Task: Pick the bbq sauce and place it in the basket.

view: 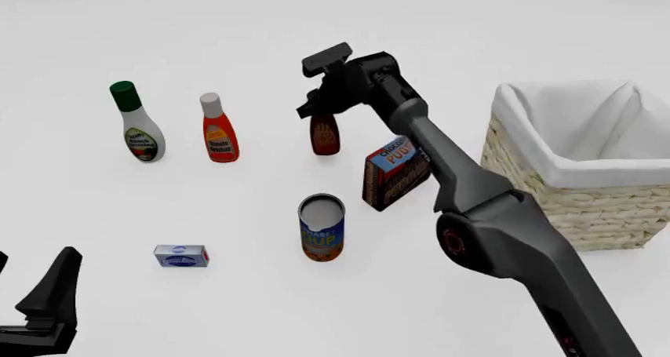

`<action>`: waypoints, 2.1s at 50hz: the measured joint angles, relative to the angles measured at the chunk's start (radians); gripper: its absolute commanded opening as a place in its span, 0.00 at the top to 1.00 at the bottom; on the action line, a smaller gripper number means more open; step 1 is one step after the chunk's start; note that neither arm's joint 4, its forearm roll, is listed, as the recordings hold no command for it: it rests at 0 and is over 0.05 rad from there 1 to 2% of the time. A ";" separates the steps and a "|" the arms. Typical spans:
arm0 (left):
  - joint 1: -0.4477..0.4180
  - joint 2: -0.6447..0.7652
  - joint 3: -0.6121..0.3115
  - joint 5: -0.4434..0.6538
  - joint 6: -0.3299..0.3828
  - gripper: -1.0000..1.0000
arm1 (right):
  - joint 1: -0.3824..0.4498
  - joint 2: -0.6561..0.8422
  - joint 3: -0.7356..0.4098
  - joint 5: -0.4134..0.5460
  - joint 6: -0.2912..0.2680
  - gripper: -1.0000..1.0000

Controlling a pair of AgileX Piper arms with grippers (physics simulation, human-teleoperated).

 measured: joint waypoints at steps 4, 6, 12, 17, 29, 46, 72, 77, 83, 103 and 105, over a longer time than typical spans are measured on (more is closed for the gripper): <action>0.000 0.000 0.000 0.000 0.000 0.00 | 0.001 -0.016 -0.001 0.006 -0.004 1.00; 0.000 0.000 0.000 0.000 0.000 0.00 | 0.002 -0.025 -0.002 0.009 -0.006 1.00; 0.000 0.000 0.000 0.000 0.000 0.00 | 0.003 -0.053 -0.003 0.019 -0.014 1.00; 0.000 0.000 0.000 0.000 0.000 0.00 | 0.005 -0.081 -0.002 0.029 -0.022 1.00; 0.000 0.000 0.000 0.000 0.000 0.00 | 0.018 -0.254 0.193 -0.038 -0.036 1.00; 0.000 0.000 0.000 0.000 0.000 0.00 | 0.023 -0.532 0.523 -0.155 -0.047 1.00; 0.000 0.000 0.000 0.000 0.000 0.00 | -0.003 -0.844 0.771 -0.186 -0.085 1.00; 0.000 0.000 0.000 0.000 0.000 0.00 | -0.015 -0.889 0.803 -0.185 -0.092 1.00; 0.000 0.000 0.000 0.000 0.000 0.00 | -0.036 -0.940 0.838 -0.183 -0.099 1.00; 0.000 0.000 0.000 0.000 0.000 0.00 | -0.158 -1.116 0.934 -0.153 -0.128 1.00; 0.000 0.000 0.000 0.000 0.000 0.00 | -0.172 -1.133 0.944 -0.151 -0.129 1.00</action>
